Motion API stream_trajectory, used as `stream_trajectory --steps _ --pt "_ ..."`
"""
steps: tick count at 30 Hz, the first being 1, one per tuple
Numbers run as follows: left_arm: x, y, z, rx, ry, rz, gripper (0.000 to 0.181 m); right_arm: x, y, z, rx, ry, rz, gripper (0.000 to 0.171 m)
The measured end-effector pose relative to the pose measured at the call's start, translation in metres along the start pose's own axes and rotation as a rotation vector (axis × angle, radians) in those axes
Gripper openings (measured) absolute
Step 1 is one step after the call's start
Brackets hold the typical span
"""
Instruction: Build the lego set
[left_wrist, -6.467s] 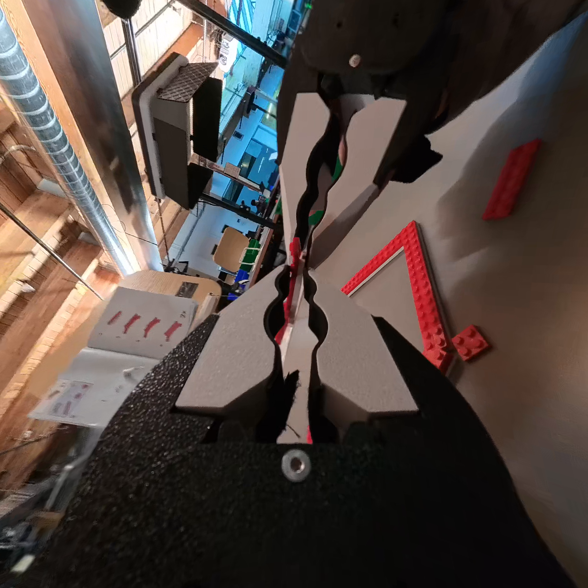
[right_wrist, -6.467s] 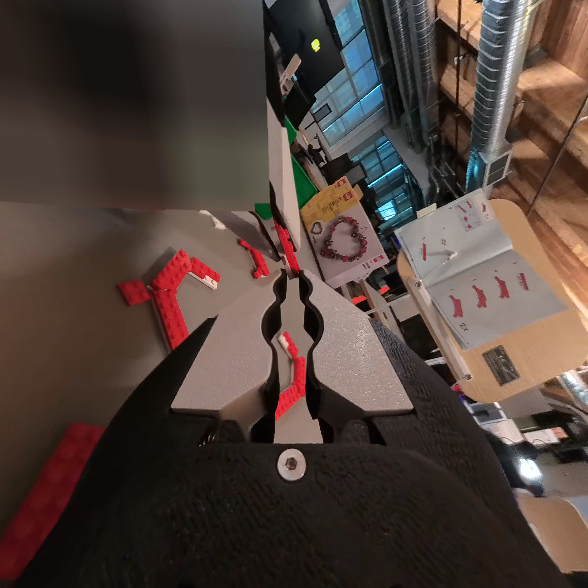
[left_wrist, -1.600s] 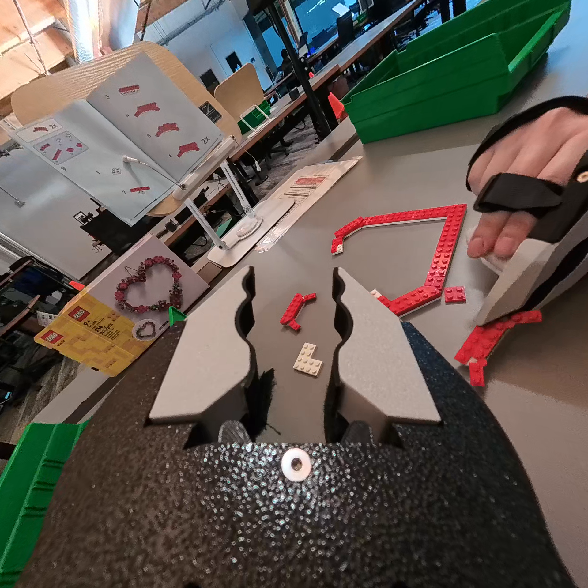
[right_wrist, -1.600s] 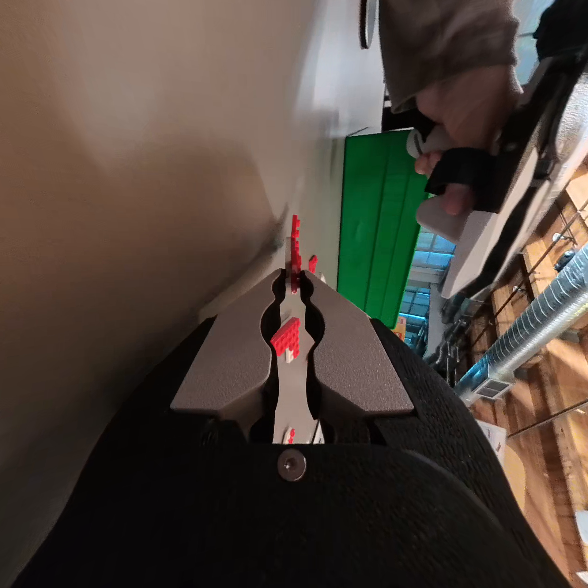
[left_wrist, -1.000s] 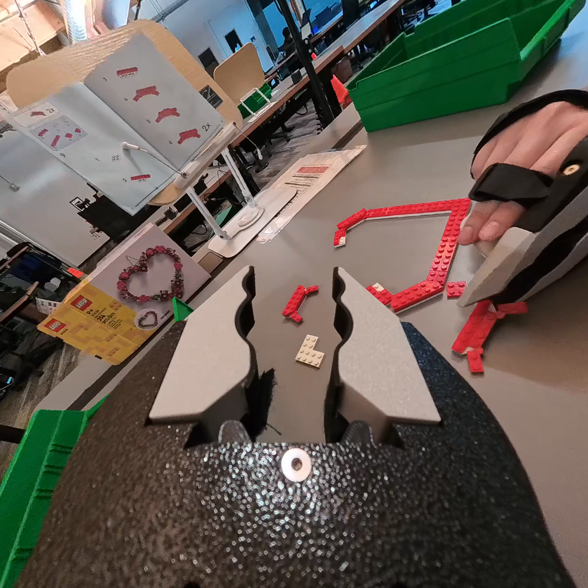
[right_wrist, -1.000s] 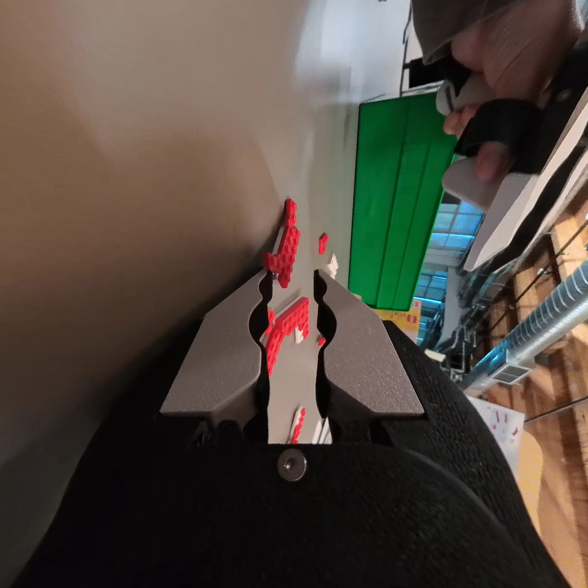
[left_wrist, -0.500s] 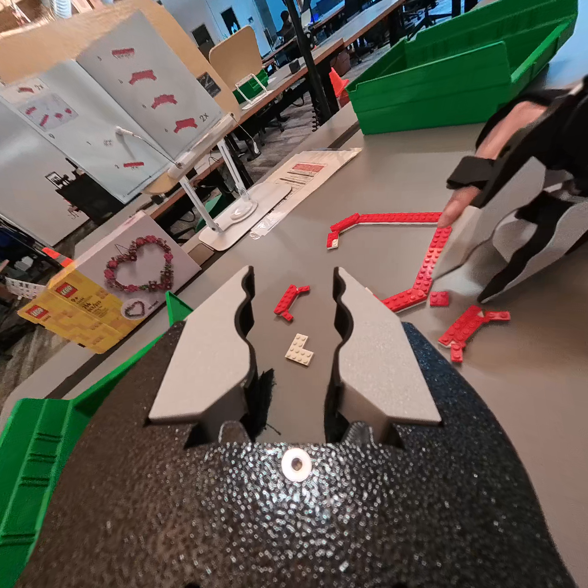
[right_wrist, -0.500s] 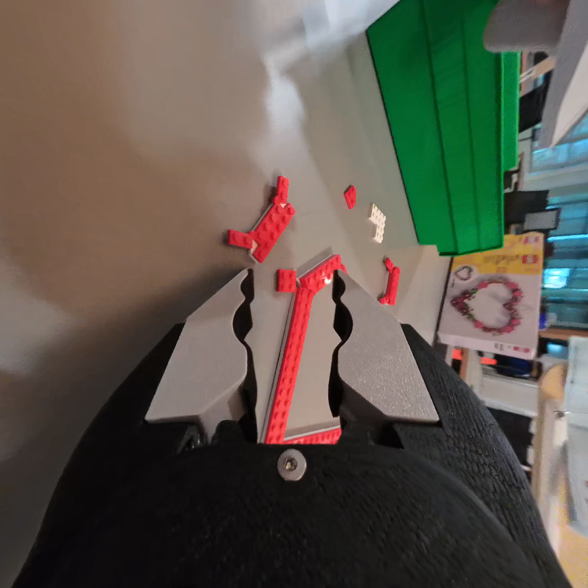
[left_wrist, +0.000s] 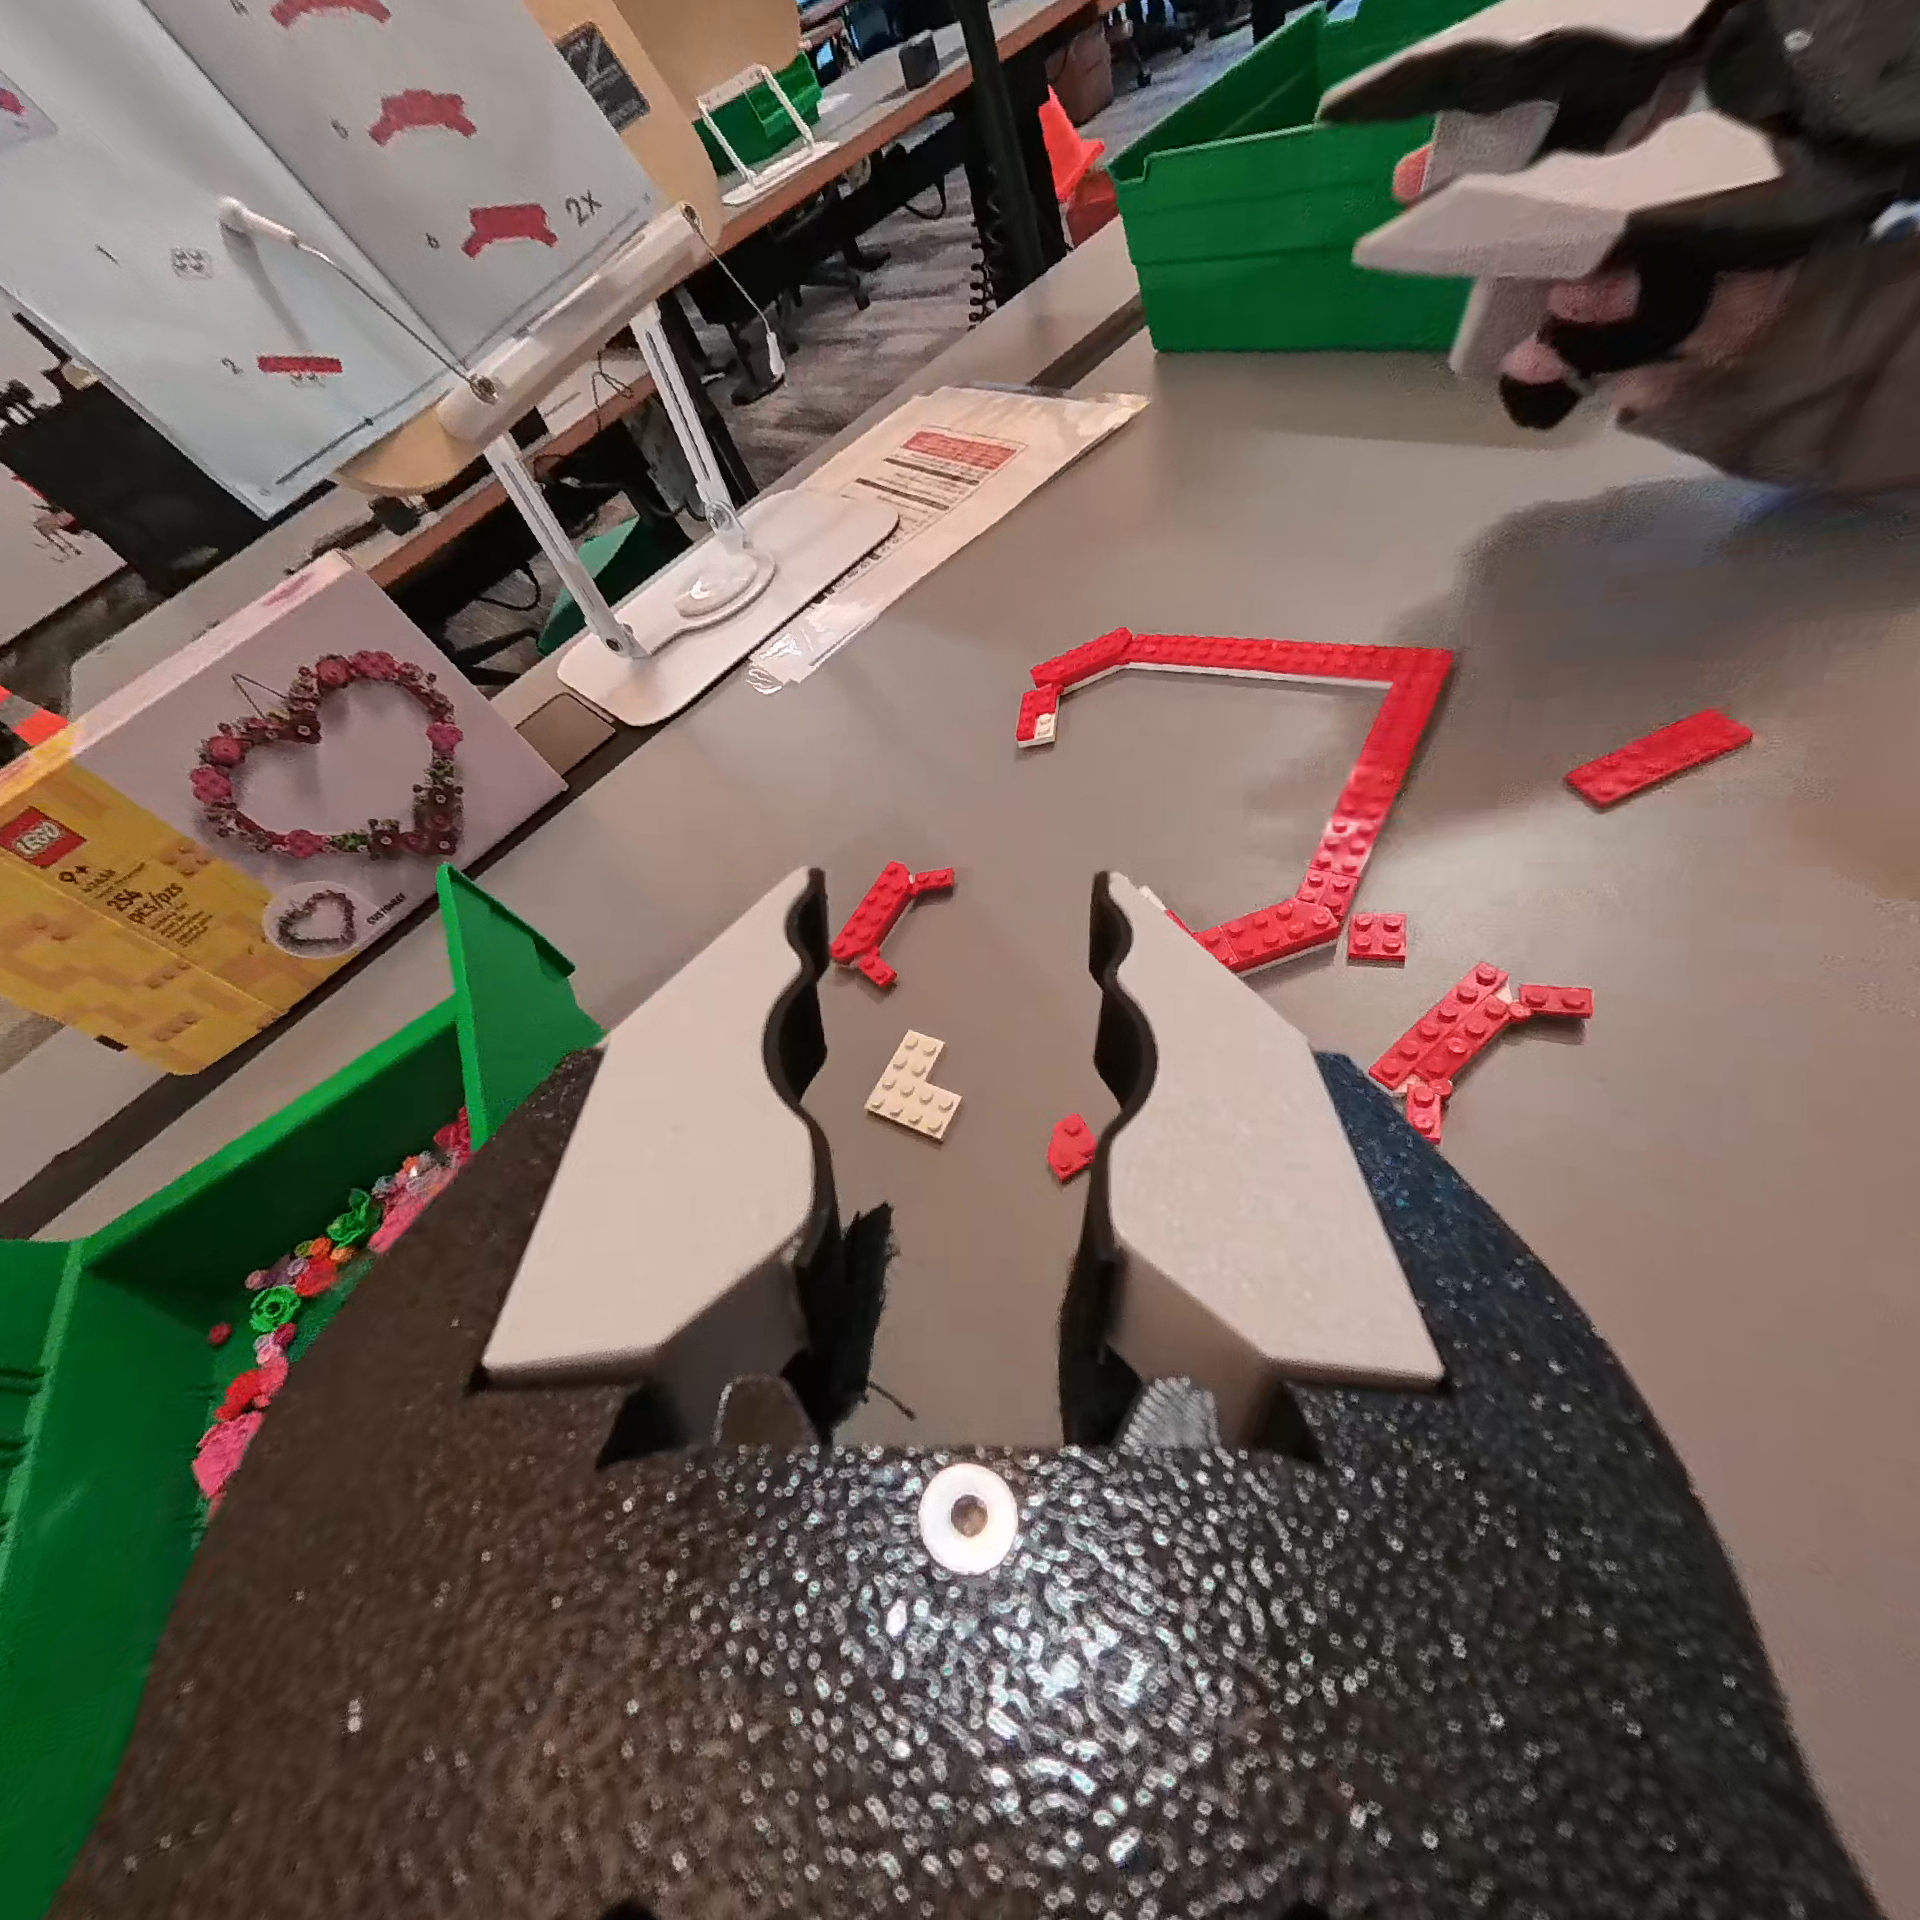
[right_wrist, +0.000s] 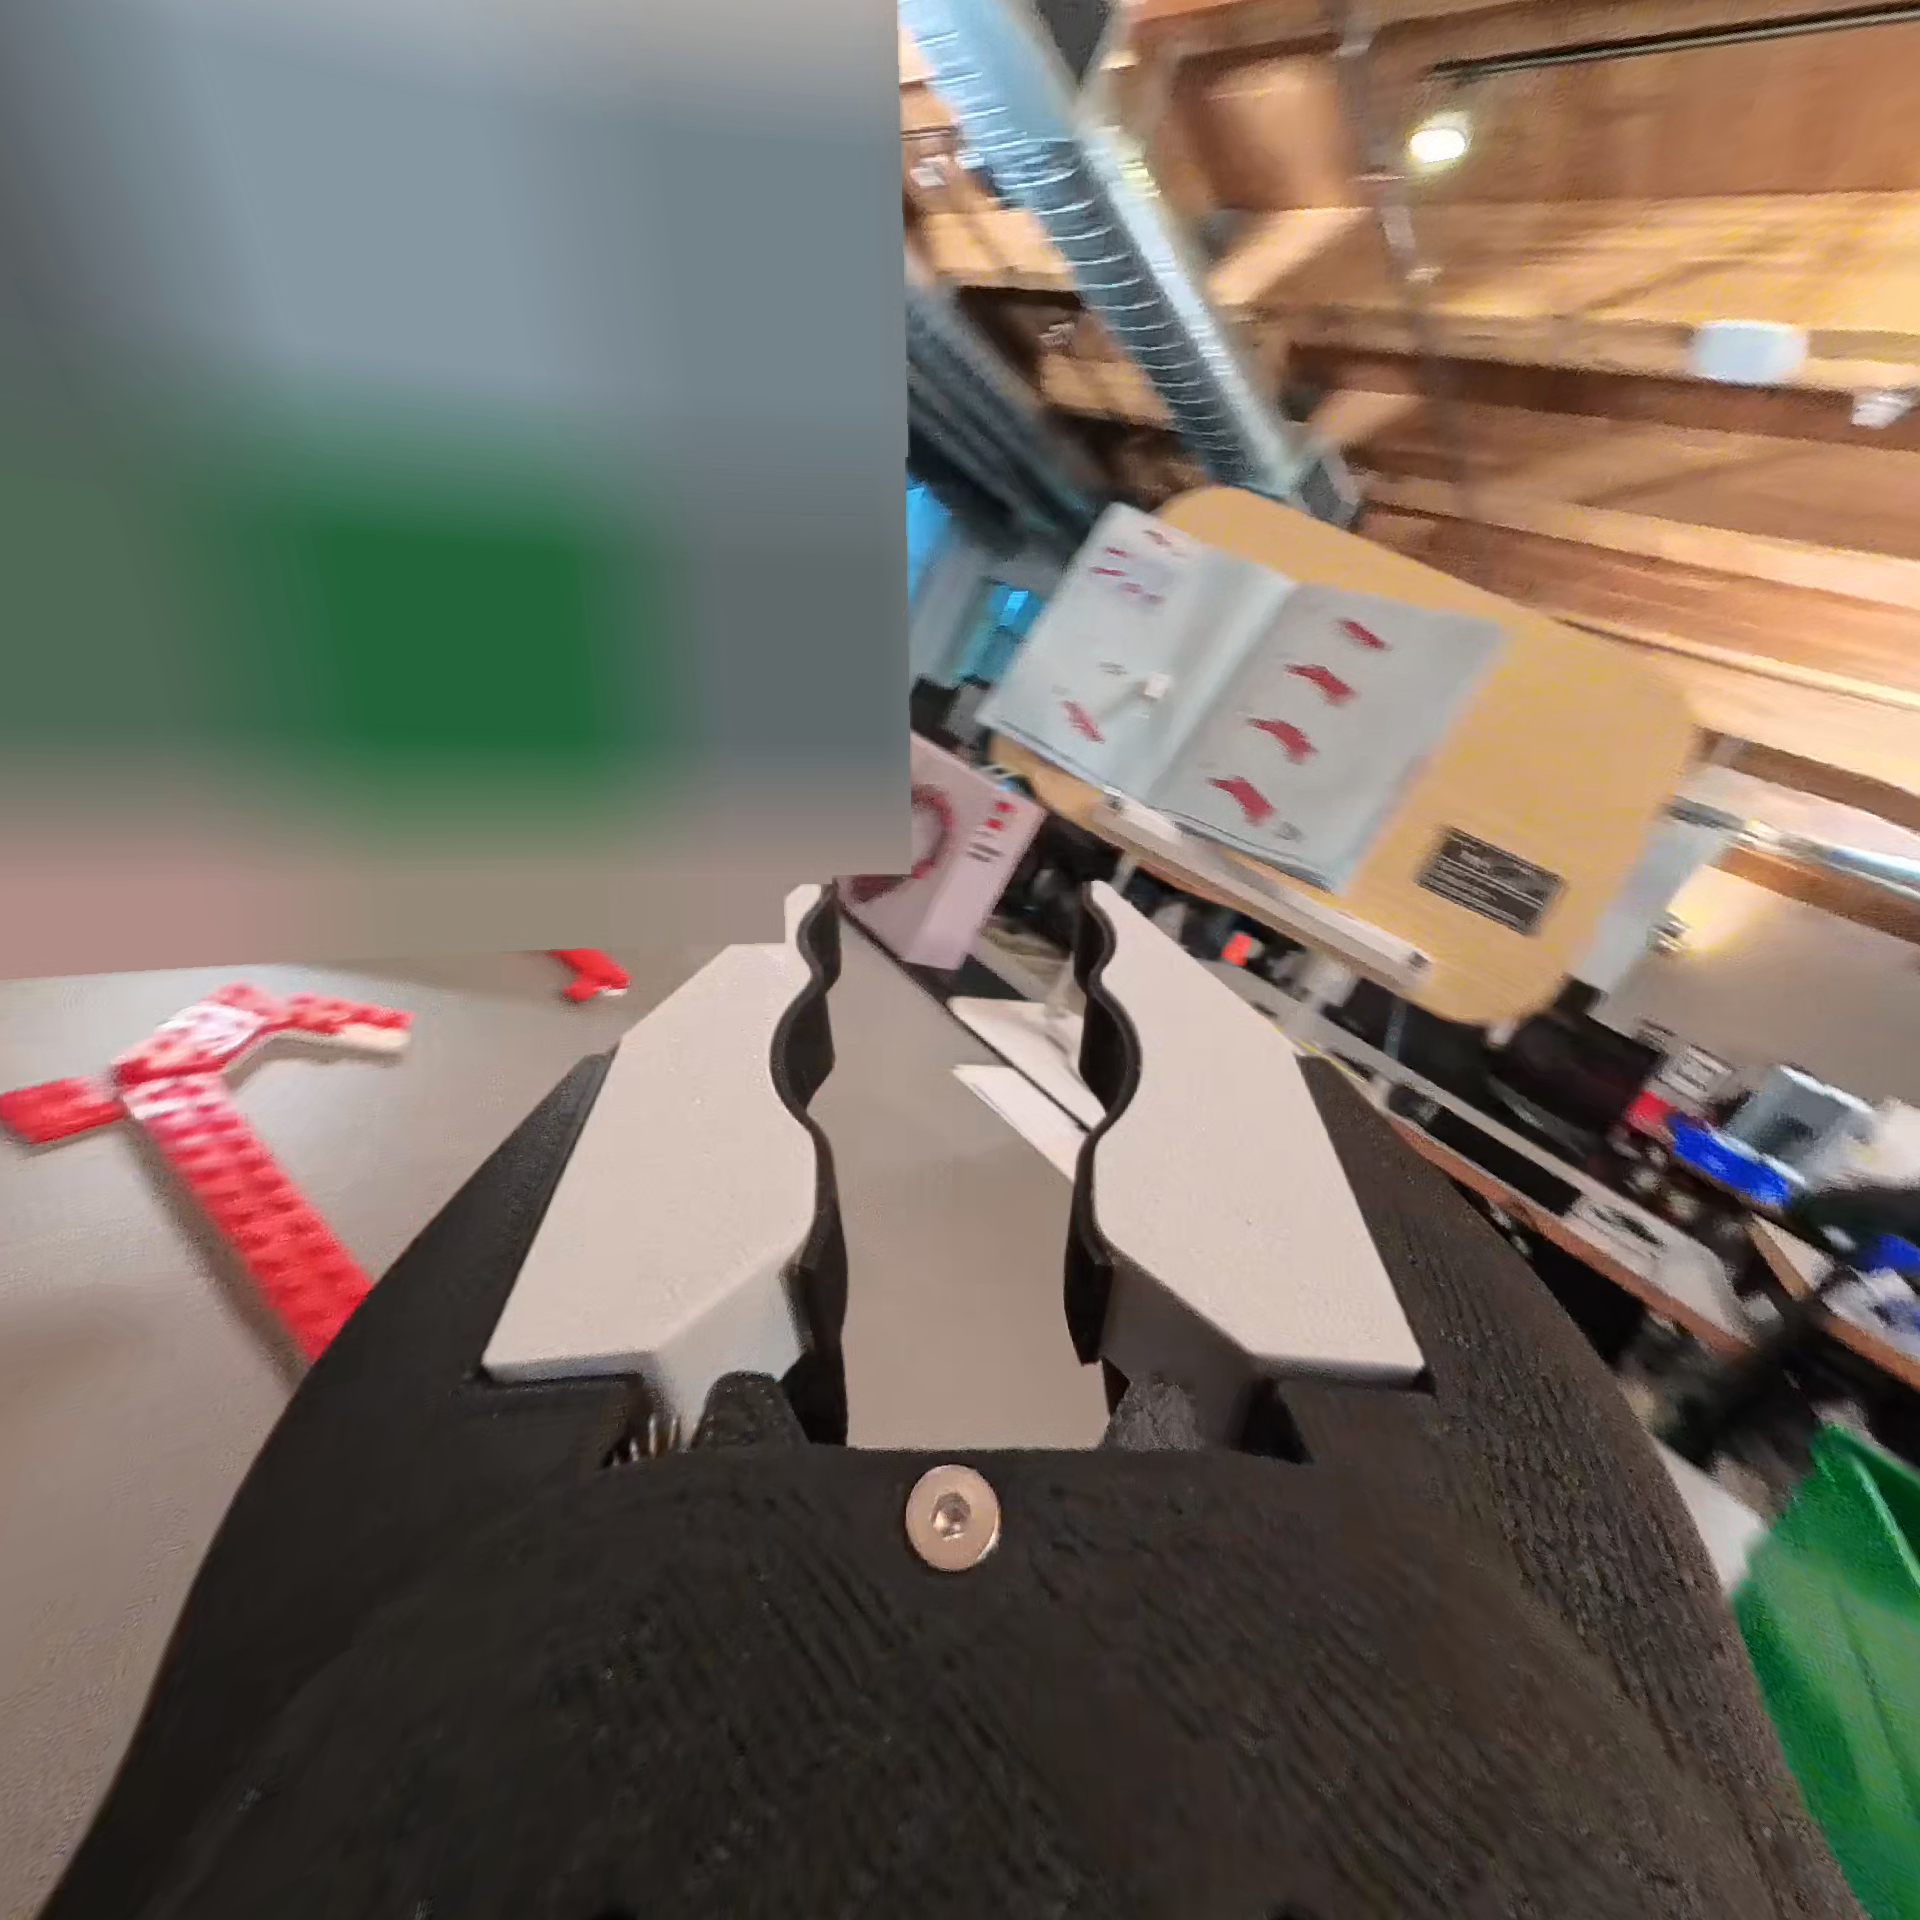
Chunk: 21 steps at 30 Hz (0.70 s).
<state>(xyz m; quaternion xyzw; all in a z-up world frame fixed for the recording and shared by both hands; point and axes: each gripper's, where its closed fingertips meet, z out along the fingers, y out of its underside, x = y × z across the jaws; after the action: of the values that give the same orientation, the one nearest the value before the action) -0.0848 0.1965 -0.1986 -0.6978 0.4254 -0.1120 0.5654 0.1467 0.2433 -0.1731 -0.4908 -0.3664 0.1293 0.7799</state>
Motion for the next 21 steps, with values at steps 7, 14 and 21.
stream_trajectory --steps 7,14,21 --pt "0.004 0.006 0.004 -0.028 0.022 -0.004 0.049 0.021 0.027 -0.005 -0.045 0.145 0.045 0.042" --pt "0.004 0.009 0.004 -0.037 0.028 -0.011 0.049 0.025 0.029 -0.007 -0.056 0.163 0.054 0.039" --pt "0.003 0.011 0.006 -0.042 0.030 -0.011 0.049 0.029 0.029 -0.009 -0.050 0.180 0.080 0.037"
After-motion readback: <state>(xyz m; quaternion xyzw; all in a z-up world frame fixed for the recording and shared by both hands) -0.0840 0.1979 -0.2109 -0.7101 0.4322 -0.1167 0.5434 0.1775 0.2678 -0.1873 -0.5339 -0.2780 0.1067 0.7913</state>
